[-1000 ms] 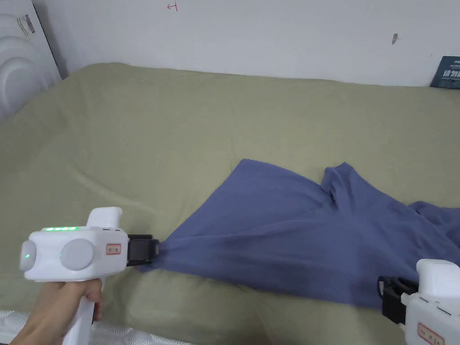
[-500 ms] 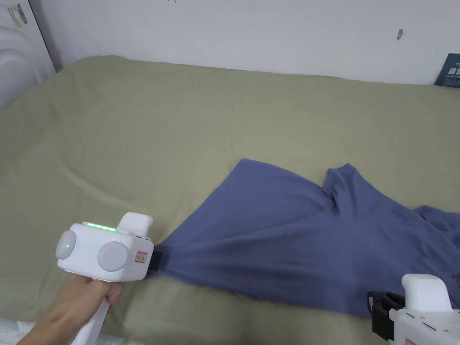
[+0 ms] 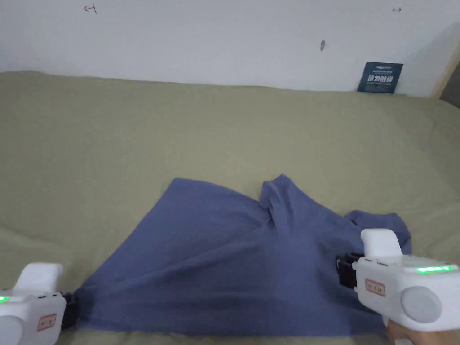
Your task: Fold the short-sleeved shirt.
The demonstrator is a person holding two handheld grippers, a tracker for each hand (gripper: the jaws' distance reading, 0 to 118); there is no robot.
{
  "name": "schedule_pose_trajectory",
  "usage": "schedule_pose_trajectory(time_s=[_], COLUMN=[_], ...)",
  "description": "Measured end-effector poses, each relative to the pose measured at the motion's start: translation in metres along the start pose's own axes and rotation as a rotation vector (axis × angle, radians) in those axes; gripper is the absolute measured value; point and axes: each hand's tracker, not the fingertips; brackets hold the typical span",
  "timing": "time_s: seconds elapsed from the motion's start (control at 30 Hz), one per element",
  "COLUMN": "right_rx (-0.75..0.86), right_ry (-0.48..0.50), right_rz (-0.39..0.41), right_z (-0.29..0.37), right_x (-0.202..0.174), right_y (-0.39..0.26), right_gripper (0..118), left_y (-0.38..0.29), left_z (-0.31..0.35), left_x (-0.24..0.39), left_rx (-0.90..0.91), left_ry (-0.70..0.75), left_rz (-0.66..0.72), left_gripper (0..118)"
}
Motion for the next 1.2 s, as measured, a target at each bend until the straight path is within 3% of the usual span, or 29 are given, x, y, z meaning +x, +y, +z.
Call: schedule_pose_trajectory(time_s=[0.17, 0.37, 0.4, 0.43, 0.47, 0.5, 0.53, 0.57, 0.6, 0.67, 0.77, 0.83, 0.87, 0.9, 0.97, 1.07, 1.2], right_rx=[-0.047, -0.119, -0.13, -0.143, -0.167, -0.232, -0.275, -0.309, -0.347, -0.331, -0.324, -0.33, -0.318, -0.291, -0.256, -0.178, -0.037], right_ry=[-0.063, -0.051, -0.041, -0.035, -0.034, -0.014, 0.016, 0.035, -0.015, -0.043, -0.049, -0.02, -0.019, -0.003, -0.006, -0.008, -0.022], right_rz=[0.044, 0.076, 0.085, 0.094, 0.102, 0.108, 0.098, 0.104, 0.145, 0.217, 0.183, 0.189, 0.2, 0.224, 0.272, 0.268, 0.21], right_z=[-0.067, -0.13, -0.145, -0.154, -0.163, -0.175, -0.182, -0.187, -0.196, -0.2, -0.195, -0.181, -0.174, -0.163, -0.155, -0.102, -0.018], right_x=[0.044, 0.069, 0.074, 0.076, 0.078, 0.08, 0.077, 0.077, 0.075, 0.069, 0.069, 0.063, 0.06, 0.056, 0.051, 0.038, 0.039], right_y=[0.06, 0.108, 0.113, 0.118, 0.122, 0.125, 0.123, 0.12, 0.117, 0.107, 0.111, 0.115, 0.116, 0.118, 0.121, 0.13, 0.143], right_gripper=[0, 1, 5, 23, 72, 104, 118, 115, 111, 114, 109, 80, 24, 0, 0, 0, 0], left_y=[0.0, 0.0, 0.0, 0.001, 0.001, 0.003, 0.004, 0.004, 0.005, 0.006, 0.006, 0.006, 0.006, 0.005, 0.006, 0.007, 0.02], left_z=[0.0, -0.004, -0.005, -0.005, -0.005, -0.004, -0.003, -0.004, -0.004, -0.005, -0.009, -0.009, -0.009, -0.01, -0.009, -0.004, 0.026], left_x=[-0.001, -0.002, -0.002, -0.002, -0.002, 0.002, 0.004, 0.005, 0.006, 0.009, 0.007, 0.005, 0.005, 0.004, 0.004, 0.003, 0.0], left_rx=[0.004, -0.003, -0.005, -0.008, -0.009, -0.01, -0.012, -0.013, -0.017, -0.022, -0.028, -0.03, -0.029, -0.03, -0.029, -0.024, 0.039], left_ry=[-0.006, -0.006, -0.007, -0.006, -0.006, -0.003, 0.0, 0.003, 0.007, 0.01, 0.008, 0.005, 0.004, 0.003, 0.004, 0.008, -0.018], left_rz=[0.021, 0.052, 0.055, 0.057, 0.061, 0.064, 0.061, 0.056, 0.051, 0.047, 0.045, 0.047, 0.052, 0.058, 0.064, 0.069, 0.091], left_gripper=[3, 3, 3, 3, 3, 3, 3, 3, 3, 3, 3, 3, 3, 3, 3, 3, 3])
